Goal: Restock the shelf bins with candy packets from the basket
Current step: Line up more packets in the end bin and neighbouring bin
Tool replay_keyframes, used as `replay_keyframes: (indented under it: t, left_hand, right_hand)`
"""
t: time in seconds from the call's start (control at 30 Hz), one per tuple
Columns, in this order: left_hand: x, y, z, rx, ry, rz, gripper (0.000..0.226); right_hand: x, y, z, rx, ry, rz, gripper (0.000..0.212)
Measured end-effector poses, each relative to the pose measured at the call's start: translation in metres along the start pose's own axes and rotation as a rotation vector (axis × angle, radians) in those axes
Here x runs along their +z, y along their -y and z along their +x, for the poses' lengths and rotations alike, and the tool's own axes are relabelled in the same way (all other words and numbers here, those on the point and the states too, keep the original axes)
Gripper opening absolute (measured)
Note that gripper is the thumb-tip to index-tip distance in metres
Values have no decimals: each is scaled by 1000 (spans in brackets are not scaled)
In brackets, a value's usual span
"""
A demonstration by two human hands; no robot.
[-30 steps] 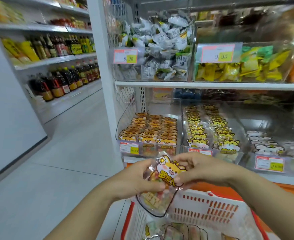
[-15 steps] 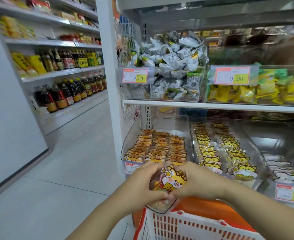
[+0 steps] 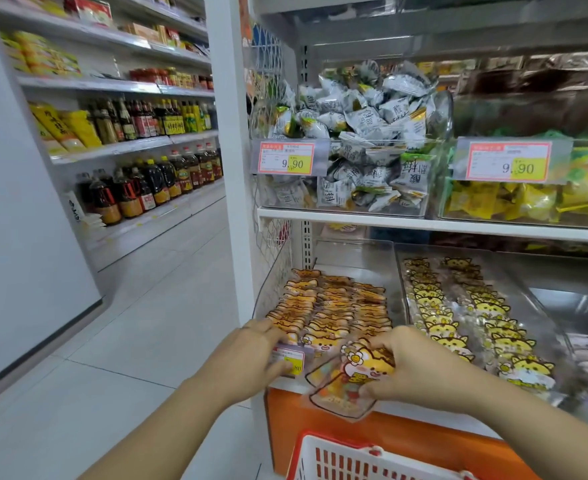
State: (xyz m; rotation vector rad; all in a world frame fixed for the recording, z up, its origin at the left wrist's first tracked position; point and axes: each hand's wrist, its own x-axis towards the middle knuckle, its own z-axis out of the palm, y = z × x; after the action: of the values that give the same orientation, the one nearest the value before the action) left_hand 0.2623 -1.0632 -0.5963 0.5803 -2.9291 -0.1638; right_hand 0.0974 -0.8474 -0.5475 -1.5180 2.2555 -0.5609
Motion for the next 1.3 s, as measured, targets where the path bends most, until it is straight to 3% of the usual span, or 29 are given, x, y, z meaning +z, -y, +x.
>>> replay_keyframes:
  t: [0.2,0.57,0.77,0.9,1.03,1.17,1.3]
  left_hand:
    - [3,5,15,-1,80,-22,49]
    - [5,-3,36,-60,337,-90,53]
    - [11,0,39,-75,343,-167,89]
    - [11,3,41,-51,338,-207,94]
    - [-1,8,49,-74,364,-261,75]
    - [-13,4,56,-42,324,5,43]
    - [-15,6,60,-49,321,-102,25]
  right_hand:
    - [-11,1,12,6,-52,-39,34]
    - [2,-10,18,19,75,-159,36]
    - [-2,-13,22,20,44,-173,32]
    - [-5,-19,25,7,41,-181,34]
    - [-2,-27,29,35,61,-175,41]
    - [-3,-28,30,38,82,-168,39]
    - [-9,-22,31,22,119,-183,49]
